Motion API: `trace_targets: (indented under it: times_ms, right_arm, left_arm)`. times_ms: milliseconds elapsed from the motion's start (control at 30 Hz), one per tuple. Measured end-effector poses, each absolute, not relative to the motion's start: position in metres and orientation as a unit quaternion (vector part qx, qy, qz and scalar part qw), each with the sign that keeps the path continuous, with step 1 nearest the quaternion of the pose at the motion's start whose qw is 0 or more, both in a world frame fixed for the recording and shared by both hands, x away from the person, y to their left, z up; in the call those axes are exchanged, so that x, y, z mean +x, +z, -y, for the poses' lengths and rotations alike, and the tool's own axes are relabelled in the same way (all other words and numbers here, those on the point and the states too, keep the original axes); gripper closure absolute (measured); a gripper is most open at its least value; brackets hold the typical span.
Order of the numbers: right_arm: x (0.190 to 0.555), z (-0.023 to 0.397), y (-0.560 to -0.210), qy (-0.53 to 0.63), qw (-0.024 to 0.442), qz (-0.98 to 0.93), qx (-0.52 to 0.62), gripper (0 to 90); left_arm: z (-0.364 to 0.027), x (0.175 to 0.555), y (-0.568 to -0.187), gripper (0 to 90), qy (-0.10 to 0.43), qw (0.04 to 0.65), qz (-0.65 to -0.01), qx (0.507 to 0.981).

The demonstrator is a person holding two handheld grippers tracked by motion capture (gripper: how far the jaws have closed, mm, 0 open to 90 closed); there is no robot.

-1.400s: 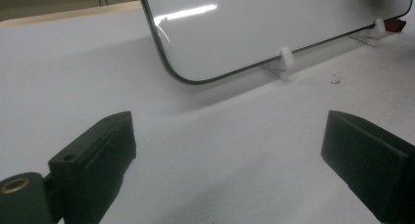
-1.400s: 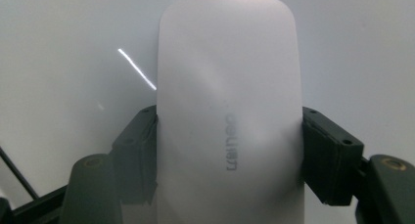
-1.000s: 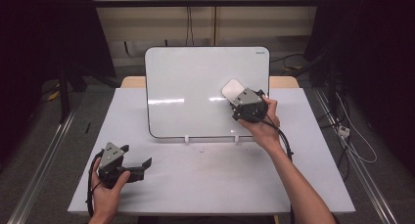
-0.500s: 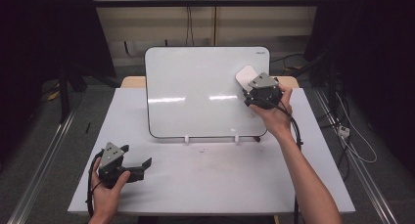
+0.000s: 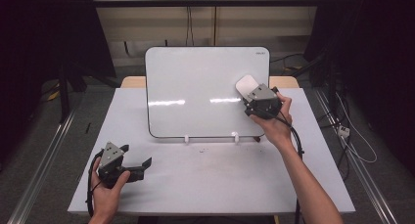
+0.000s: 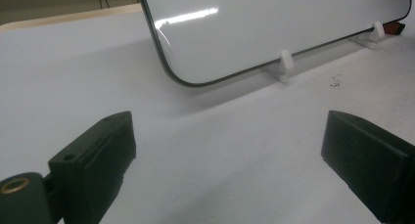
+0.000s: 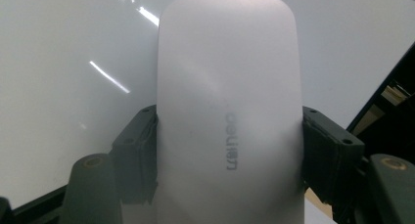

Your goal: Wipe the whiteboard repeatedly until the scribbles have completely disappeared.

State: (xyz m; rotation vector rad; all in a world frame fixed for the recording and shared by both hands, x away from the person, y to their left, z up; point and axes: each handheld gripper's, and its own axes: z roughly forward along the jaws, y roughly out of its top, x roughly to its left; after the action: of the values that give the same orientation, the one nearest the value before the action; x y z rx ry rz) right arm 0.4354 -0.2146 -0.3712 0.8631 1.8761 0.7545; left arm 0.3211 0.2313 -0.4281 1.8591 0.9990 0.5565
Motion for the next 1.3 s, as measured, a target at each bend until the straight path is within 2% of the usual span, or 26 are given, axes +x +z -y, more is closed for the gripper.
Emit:
trace_targets:
  times_ms: [467, 1100, 1300]
  right_arm:
    - [0.419, 0.200, -0.392, 0.310, 0.446, -0.767, 0.341, 31.2]
    - [0.400, 0.160, -0.415, 0.293, 0.427, -0.805, 0.288, 31.3]
    - [0.400, 0.161, -0.414, 0.282, 0.432, -0.809, 0.281, 31.3]
  left_arm:
    - [-0.230, 0.321, -0.429, 5.9, 0.227, 0.459, -0.407, 0.756]
    - [-0.230, 0.321, -0.429, 5.9, 0.227, 0.460, -0.407, 0.756]
    - [-0.230, 0.321, -0.430, 5.8, 0.224, 0.459, -0.409, 0.756]
